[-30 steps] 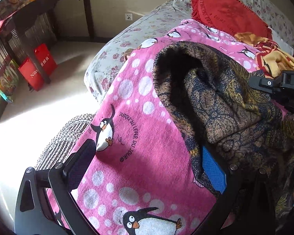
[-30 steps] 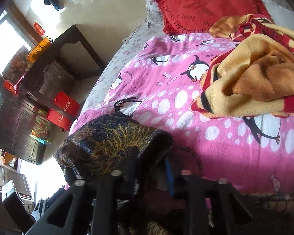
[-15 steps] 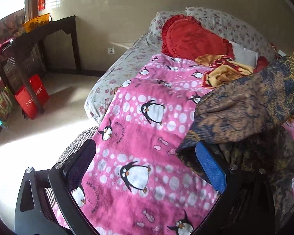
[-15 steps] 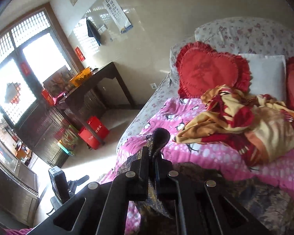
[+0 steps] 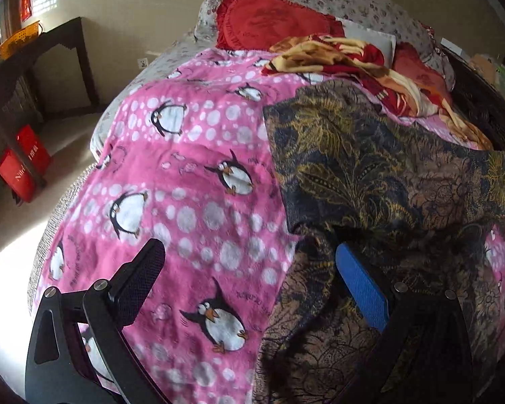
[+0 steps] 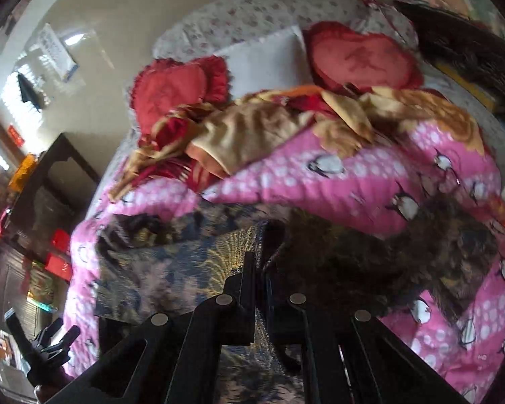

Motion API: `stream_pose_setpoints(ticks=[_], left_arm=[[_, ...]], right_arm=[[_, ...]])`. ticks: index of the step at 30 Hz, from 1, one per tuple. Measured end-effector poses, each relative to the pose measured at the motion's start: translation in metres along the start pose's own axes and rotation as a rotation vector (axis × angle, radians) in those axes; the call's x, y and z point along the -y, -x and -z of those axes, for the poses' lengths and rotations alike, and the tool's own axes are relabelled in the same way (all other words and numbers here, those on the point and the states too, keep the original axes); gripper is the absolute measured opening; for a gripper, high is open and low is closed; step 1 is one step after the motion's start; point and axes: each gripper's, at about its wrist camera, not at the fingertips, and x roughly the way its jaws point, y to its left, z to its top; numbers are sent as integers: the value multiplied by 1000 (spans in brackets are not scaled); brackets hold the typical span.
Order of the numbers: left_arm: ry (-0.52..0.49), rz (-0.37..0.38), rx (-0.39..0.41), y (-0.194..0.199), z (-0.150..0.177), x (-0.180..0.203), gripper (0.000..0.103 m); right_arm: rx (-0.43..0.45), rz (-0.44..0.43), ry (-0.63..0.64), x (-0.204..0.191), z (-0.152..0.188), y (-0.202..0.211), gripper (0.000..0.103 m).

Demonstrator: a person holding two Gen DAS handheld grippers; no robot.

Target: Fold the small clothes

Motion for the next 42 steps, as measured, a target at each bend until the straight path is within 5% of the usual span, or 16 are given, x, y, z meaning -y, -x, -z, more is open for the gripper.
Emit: stream_pose_setpoints(ticks=[3, 7, 9, 14, 17, 21, 27, 29, 31, 35, 36, 39, 42], left_arm=[[-12, -22, -32, -12, 8, 5, 102], [-16, -55, -42, -20, 12, 2, 102], [-7, -41, -55, -26, 10, 2, 102], [20, 1, -58, -36, 5, 6, 102], [41, -7, -69, -45, 2, 5, 102], [75, 17, -96, -50, 2, -4, 99], [132, 146, -107, -29, 11, -12, 99], [138, 174, -90, -25, 13, -9, 99], [113, 183, -73, -27, 13, -1, 99], [52, 123, -87, -49, 6, 14, 99], [62, 124, -76, -52, 2, 11, 94], [101, 134, -62, -50, -12, -8, 56], [172, 139, -55, -46, -21, -37, 54]], right_arm=[[-102, 187, 18, 18, 8, -43, 6], [-22, 256, 89, -1, 8, -34, 52], [40, 216, 158, -33, 3, -22, 59], [40, -182, 360, -143, -6, -31, 59], [-6, -323, 511, -219, 0, -60, 59], [-71, -347, 732, -297, 15, -107, 59], [-160, -169, 976, -338, 35, -181, 59], [-198, -119, 1010, -335, 43, -198, 30], [-168, -115, 982, -328, 38, -196, 12], [-143, -238, 790, -319, 7, -174, 7], [-131, -256, 768, -318, 3, -168, 7], [-99, -334, 718, -317, -6, -150, 7], [-86, -377, 709, -323, -4, -145, 7]])
